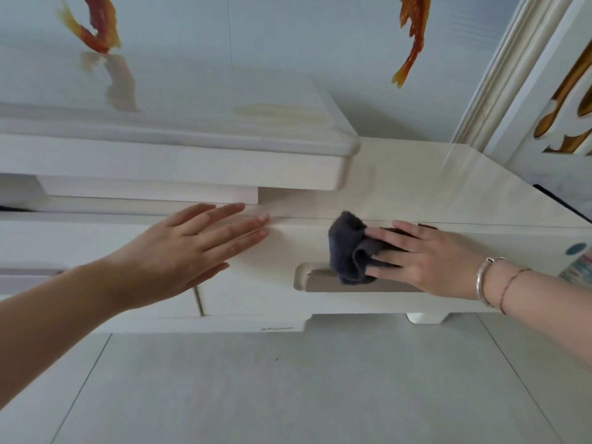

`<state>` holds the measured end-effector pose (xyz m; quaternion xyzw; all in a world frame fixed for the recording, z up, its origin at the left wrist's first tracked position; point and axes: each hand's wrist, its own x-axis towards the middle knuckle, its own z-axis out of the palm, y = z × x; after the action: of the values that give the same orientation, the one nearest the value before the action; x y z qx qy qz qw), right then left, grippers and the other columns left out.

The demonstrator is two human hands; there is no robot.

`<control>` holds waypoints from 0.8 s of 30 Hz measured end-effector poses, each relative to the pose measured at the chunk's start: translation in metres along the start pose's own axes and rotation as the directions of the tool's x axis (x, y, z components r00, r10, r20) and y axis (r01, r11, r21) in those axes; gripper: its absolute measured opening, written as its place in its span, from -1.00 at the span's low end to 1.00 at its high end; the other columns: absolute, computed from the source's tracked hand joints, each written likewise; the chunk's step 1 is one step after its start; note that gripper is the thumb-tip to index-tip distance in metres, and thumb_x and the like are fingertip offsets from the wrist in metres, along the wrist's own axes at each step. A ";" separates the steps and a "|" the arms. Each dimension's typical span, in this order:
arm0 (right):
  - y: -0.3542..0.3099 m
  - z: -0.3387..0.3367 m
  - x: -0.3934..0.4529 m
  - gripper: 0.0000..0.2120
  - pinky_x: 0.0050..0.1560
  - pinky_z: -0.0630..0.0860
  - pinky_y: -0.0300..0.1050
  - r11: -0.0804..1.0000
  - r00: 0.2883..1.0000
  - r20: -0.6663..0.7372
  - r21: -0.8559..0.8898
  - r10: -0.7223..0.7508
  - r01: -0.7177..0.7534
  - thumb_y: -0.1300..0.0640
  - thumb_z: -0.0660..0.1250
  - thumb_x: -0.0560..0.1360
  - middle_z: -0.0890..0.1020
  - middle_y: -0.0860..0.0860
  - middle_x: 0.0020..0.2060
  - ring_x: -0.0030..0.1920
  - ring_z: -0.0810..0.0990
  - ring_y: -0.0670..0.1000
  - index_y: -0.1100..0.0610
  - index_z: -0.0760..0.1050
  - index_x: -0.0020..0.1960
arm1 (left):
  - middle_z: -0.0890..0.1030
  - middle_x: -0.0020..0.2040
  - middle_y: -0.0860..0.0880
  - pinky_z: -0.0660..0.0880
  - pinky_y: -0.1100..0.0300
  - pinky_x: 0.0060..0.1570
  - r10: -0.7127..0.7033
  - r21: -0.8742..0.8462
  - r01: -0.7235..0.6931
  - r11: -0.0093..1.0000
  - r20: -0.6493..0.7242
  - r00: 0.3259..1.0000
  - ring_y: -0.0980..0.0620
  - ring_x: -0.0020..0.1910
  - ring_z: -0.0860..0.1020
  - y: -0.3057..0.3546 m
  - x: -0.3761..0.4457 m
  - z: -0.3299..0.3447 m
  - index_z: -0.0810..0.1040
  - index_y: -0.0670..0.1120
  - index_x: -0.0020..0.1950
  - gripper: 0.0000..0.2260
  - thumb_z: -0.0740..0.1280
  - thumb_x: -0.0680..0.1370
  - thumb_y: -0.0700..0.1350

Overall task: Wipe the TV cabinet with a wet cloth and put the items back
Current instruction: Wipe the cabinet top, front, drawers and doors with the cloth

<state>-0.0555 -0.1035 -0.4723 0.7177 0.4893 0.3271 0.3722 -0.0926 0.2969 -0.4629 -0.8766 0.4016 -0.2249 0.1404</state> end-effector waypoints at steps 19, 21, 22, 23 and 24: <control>-0.020 -0.024 0.115 -0.47 0.49 0.05 0.06 0.997 0.996 -0.085 0.071 -0.009 0.015 0.28 0.06 0.53 0.44 -0.04 0.37 0.50 0.17 0.15 -0.03 0.27 0.46 | 0.48 0.17 -0.15 0.44 -0.04 0.12 -0.174 -0.161 0.147 0.976 -0.167 0.970 -0.22 0.08 0.44 -0.034 -0.022 0.004 0.44 -0.22 0.32 -0.66 0.14 0.54 -0.28; -0.026 -0.026 0.136 -0.43 0.50 0.02 0.08 0.997 0.996 -0.093 0.076 -0.014 0.021 0.28 0.07 0.51 0.36 -0.03 0.44 0.51 0.12 0.17 -0.02 0.22 0.50 | 0.49 0.13 -0.17 0.43 -0.02 0.11 -0.181 -0.179 0.147 0.973 -0.187 0.966 -0.24 0.06 0.44 -0.034 -0.023 0.004 0.47 -0.25 0.26 -0.69 0.14 0.54 -0.32; -0.024 -0.027 0.133 -0.43 0.50 0.02 0.08 0.997 0.997 -0.075 0.079 -0.011 0.017 0.28 0.06 0.52 0.33 -0.02 0.45 0.51 0.11 0.18 -0.01 0.20 0.51 | 0.50 0.13 -0.17 0.43 -0.01 0.11 -0.188 -0.189 0.152 0.970 -0.190 0.964 -0.24 0.05 0.44 -0.033 -0.024 0.003 0.48 -0.25 0.25 -0.70 0.14 0.55 -0.32; -0.022 -0.027 0.126 -0.44 0.49 0.03 0.08 0.997 0.998 -0.060 0.082 -0.010 0.015 0.28 0.06 0.53 0.32 -0.02 0.46 0.51 0.10 0.18 0.00 0.20 0.51 | 0.50 0.13 -0.17 0.43 -0.02 0.11 -0.192 -0.192 0.156 0.969 -0.187 0.963 -0.23 0.04 0.44 -0.032 -0.025 0.002 0.48 -0.24 0.26 -0.70 0.14 0.55 -0.31; -0.020 -0.026 0.114 -0.46 0.48 0.06 0.08 0.996 0.999 -0.040 0.089 -0.013 0.016 0.27 0.05 0.55 0.34 -0.02 0.45 0.51 0.11 0.18 0.00 0.21 0.51 | 0.50 0.14 -0.15 0.44 -0.04 0.11 -0.194 -0.192 0.160 0.968 -0.179 0.964 -0.22 0.04 0.44 -0.032 -0.026 0.001 0.47 -0.23 0.27 -0.70 0.14 0.56 -0.29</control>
<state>-0.0513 0.0152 -0.4635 0.7235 0.5159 0.3161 0.3322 -0.0867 0.3372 -0.4574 -0.8916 0.3515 -0.2855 0.0014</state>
